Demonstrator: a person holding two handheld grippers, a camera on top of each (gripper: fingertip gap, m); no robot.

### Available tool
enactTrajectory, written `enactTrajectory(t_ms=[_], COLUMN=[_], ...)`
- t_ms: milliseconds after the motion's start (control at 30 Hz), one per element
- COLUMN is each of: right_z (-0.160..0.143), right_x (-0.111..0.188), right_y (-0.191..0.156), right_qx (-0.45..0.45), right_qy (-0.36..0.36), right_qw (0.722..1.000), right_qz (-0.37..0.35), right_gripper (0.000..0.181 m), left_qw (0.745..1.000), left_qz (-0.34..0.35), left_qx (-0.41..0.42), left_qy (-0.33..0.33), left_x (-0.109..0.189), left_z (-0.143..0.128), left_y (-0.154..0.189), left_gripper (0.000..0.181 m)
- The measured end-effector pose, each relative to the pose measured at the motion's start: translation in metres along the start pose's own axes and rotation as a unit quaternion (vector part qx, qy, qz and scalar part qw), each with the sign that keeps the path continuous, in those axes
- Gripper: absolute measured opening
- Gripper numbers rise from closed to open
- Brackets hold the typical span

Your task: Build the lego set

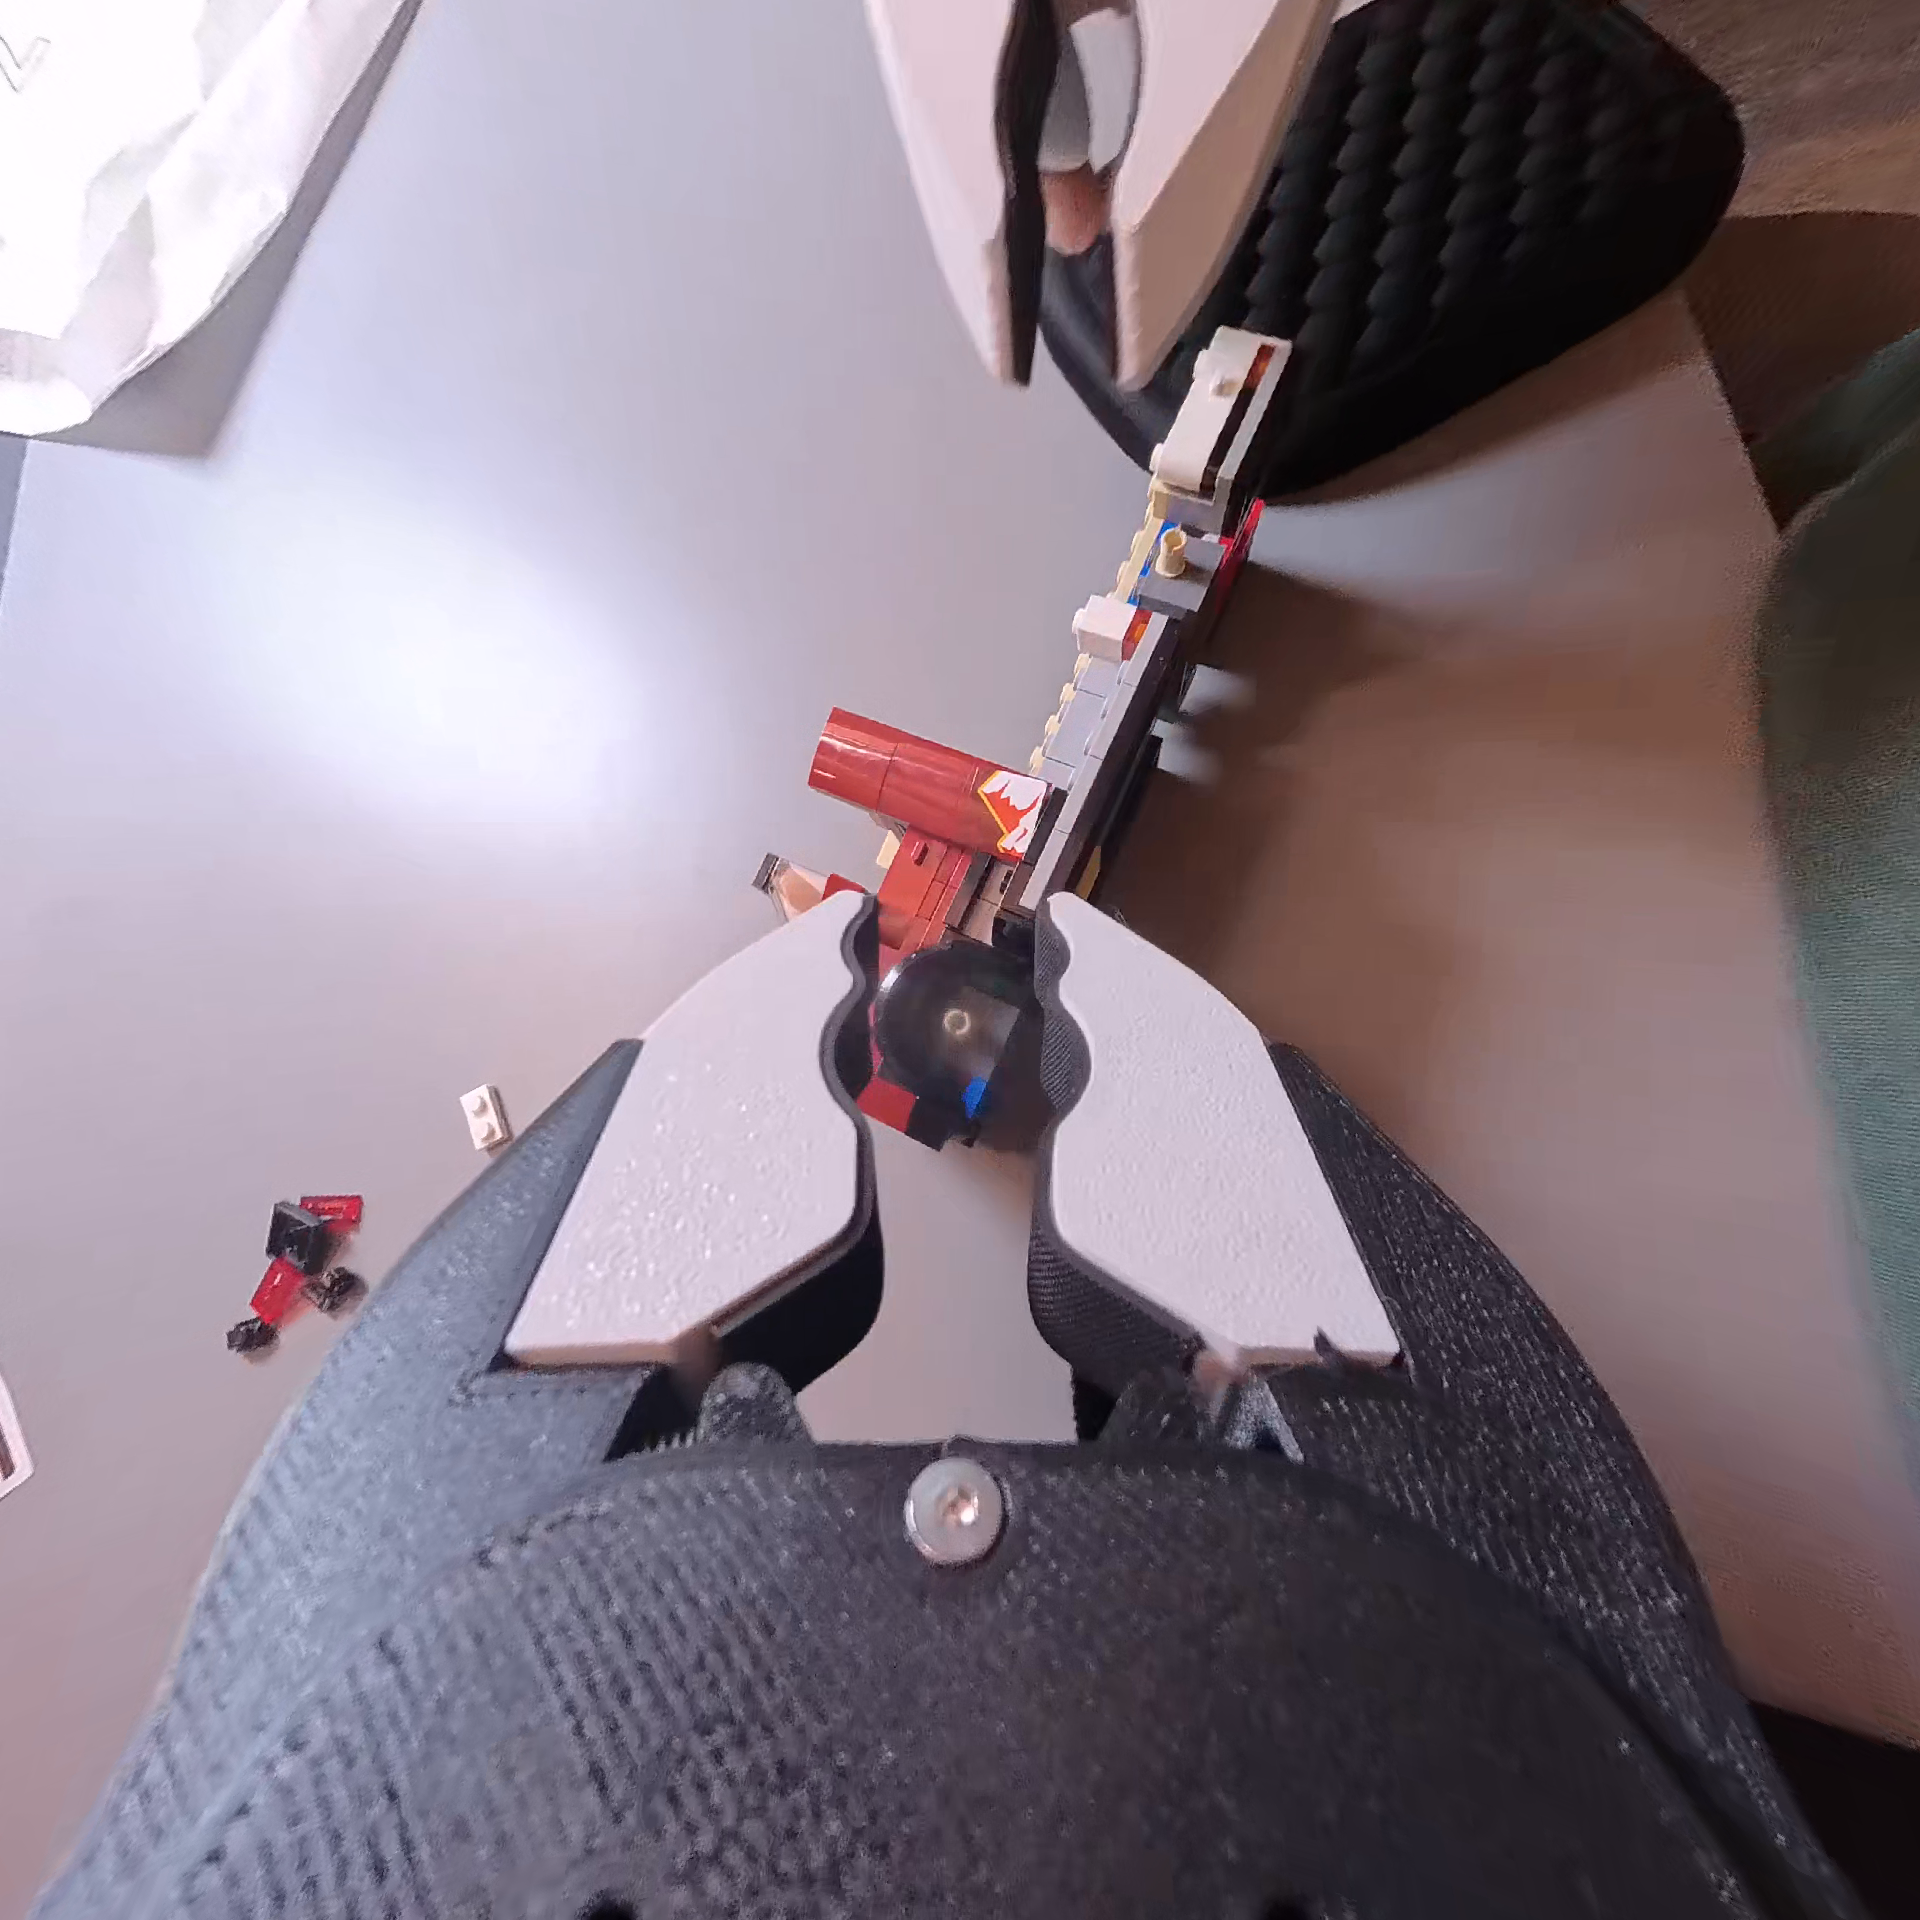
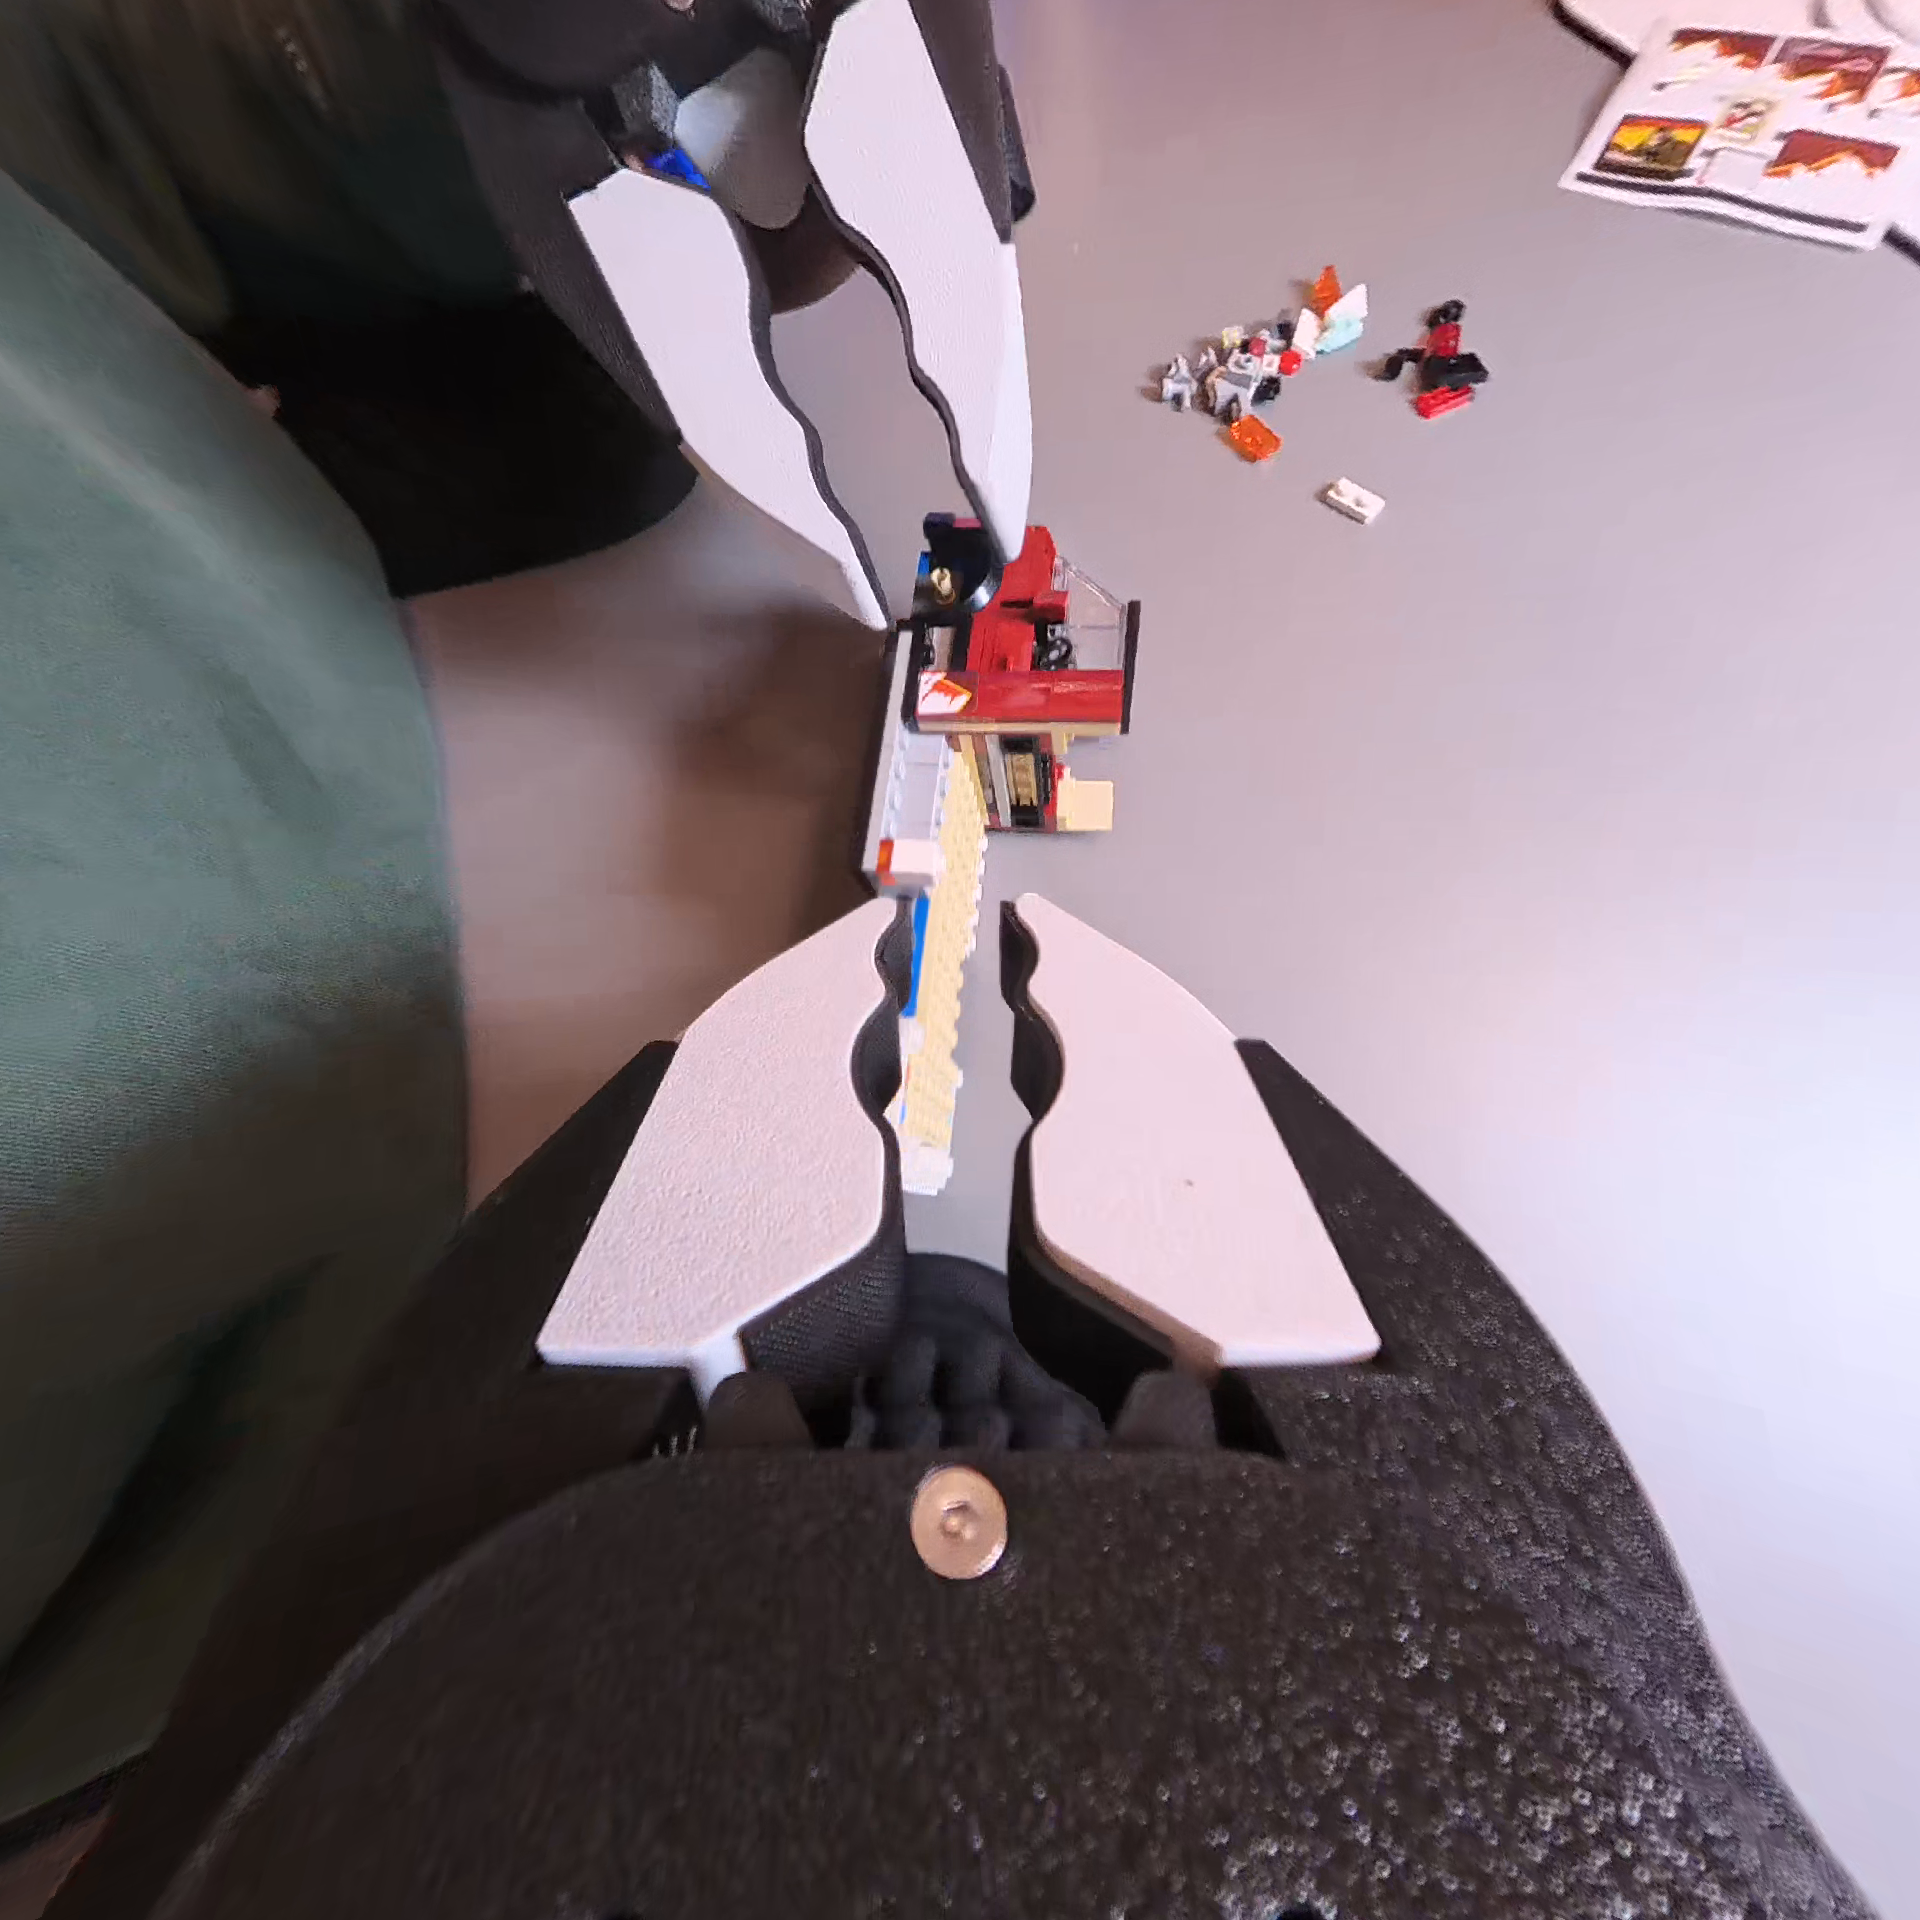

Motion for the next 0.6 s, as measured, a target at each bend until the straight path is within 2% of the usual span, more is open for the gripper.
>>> enactTrajectory(t_ms=[300, 600], right_z=[-0.028, -0.044], right_x=[0.010, -0.001], right_y=[-0.023, -0.026], right_qx=[0.018, 0.046], right_qy=[-0.008, -0.042], right_qw=[0.997, 0.993], right_qz=[-0.074, -0.098], right_gripper=[0.042, 0.049], left_qw=[0.997, 0.993], left_qz=[0.060, 0.099], left_qx=[-0.004, -0.001], left_qy=[-0.045, -0.064], left_x=[0.002, 0.003], left_z=[-0.002, -0.008], left_y=[0.006, 0.008], left_gripper=[0.041, 0.049])
Point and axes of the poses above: each gripper's, where its closed fingertips meet, x back along the fingers, z out of its top, y = z × x across the jaws, the point moved 9 cm from there along x, back along the fingers, and after that the axes turned 4 degrees about y, right-handed, at the moved point
